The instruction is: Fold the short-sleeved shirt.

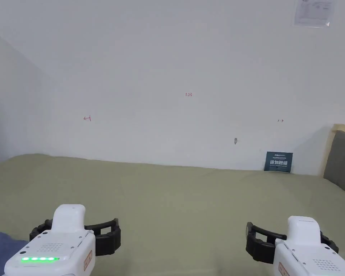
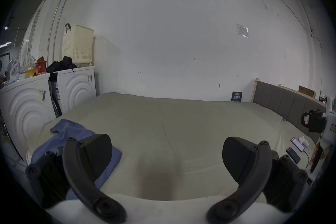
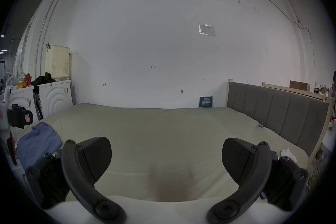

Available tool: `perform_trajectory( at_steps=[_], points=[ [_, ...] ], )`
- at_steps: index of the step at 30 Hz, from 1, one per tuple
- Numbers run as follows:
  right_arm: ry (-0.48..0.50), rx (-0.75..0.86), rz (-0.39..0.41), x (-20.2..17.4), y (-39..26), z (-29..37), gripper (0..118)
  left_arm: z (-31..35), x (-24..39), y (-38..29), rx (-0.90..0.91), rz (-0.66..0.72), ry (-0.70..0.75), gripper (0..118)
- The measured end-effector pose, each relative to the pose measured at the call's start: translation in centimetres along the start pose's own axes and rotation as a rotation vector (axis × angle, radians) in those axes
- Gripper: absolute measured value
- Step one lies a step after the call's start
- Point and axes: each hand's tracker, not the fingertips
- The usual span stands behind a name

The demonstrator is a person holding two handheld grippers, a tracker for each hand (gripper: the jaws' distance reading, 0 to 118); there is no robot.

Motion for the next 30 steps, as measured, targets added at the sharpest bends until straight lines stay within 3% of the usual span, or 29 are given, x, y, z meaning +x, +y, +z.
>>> perform_trajectory(
  at_steps=[30],
  points=[
    [0.019, -0.027, 0.008, -0.4, -0.6, 0.3, 118, 1.1, 0.5, 0.6, 0.000, -0.027, -0.020, 118]
  ],
)
